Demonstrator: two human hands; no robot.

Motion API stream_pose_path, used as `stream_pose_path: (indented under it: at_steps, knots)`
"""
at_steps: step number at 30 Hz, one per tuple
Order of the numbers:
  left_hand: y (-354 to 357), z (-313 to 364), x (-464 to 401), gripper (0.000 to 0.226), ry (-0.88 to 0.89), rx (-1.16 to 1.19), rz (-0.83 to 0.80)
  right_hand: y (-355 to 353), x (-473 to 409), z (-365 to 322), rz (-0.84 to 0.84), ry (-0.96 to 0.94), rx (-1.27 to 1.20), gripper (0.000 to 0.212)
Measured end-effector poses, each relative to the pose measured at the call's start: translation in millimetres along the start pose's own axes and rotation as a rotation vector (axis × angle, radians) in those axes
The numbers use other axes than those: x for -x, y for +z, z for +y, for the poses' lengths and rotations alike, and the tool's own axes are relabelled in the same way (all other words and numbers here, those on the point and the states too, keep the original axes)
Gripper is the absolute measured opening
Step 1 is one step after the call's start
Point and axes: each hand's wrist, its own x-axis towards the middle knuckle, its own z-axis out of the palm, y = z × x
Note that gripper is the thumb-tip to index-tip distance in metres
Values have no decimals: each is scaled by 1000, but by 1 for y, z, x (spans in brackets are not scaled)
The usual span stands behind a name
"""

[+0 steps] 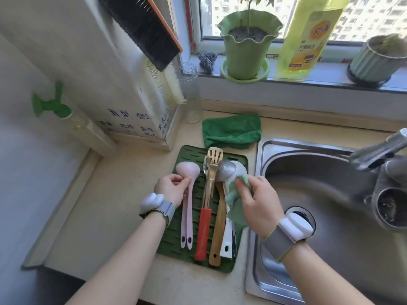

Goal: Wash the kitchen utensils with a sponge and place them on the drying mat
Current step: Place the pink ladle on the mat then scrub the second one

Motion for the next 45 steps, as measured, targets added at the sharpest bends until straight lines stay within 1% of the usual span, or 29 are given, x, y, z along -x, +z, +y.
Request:
stream_pose_path:
  at_steps: [2, 5, 7, 10, 12, 15, 16, 17, 20, 23, 26, 28, 29, 31, 33, 35, 37, 38, 42, 44, 45]
  knots:
    - [-2, -7, -3, 19, 0, -74, 35, -1, 2, 1, 14, 37, -11, 34]
    - [-3, -4, 1, 18, 32, -143, 31, -1, 4, 2, 4, 59, -24, 35]
    - [-4, 2, 10, 17, 101, -180, 60, -1, 6, 3, -9, 67, -39, 34]
    - [11, 21, 41, 16, 240, -168, 41, -17, 14, 6, 52, 78, -80, 27]
    - [31, 36, 64, 15, 329, -122, -41, -38, 19, 11, 117, 94, -106, 19]
    - [77, 64, 100, 16, 453, -82, -212, -84, 31, 31, 234, 181, -223, 9]
    - [99, 78, 114, 16, 488, -83, -267, -105, 36, 41, 289, 194, -229, 8]
    - [105, 82, 119, 17, 502, -94, -299, -109, 35, 43, 326, 200, -227, 9]
    - [164, 115, 156, 18, 571, -88, -427, -170, 50, 74, 506, 249, -236, 3]
    - [216, 148, 187, 9, 637, -105, -532, -229, 62, 102, 654, 269, -277, 6]
    - [268, 186, 214, 6, 761, -147, -604, -291, 68, 134, 759, 302, -380, 5]
    - [303, 210, 226, 13, 876, -177, -595, -332, 66, 154, 800, 313, -511, 0]
    - [320, 224, 231, 19, 941, -222, -569, -354, 63, 164, 822, 307, -532, 3]
    - [345, 246, 231, 33, 1040, -324, -495, -389, 53, 173, 852, 292, -444, 4]
    - [365, 267, 228, 43, 1116, -402, -384, -418, 38, 180, 868, 258, -347, 5]
    - [380, 281, 221, 49, 1147, -475, -291, -437, 18, 185, 845, 219, -300, 12]
    - [390, 289, 215, 51, 1126, -540, -261, -445, -3, 191, 752, 206, -227, 18]
    - [392, 289, 213, 50, 1130, -565, -246, -444, -10, 193, 685, 195, -151, 20]
    - [396, 280, 208, 45, 1224, -552, -192, -426, -25, 212, 400, 97, 302, 27]
    - [396, 278, 210, 46, 1241, -558, -192, -420, -26, 218, 257, 105, 594, 34]
    - [396, 278, 211, 46, 1248, -565, -190, -419, -28, 220, 209, 109, 676, 35]
